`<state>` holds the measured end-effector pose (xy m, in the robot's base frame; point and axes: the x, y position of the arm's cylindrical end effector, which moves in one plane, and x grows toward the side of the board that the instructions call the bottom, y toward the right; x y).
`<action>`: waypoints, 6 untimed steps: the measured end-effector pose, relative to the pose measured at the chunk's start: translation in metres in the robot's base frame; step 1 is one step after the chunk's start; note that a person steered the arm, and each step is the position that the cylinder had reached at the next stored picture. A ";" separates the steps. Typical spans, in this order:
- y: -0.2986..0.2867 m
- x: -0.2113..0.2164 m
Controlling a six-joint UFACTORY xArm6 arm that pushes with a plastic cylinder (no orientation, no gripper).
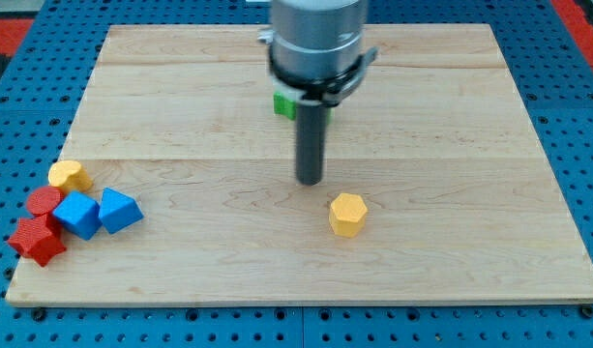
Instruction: Move your arm to the bottom left
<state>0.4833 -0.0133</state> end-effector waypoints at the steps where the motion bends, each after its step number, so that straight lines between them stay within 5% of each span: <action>1: -0.060 0.019; 4: -0.157 0.135; 5: -0.170 0.135; 6: -0.252 0.134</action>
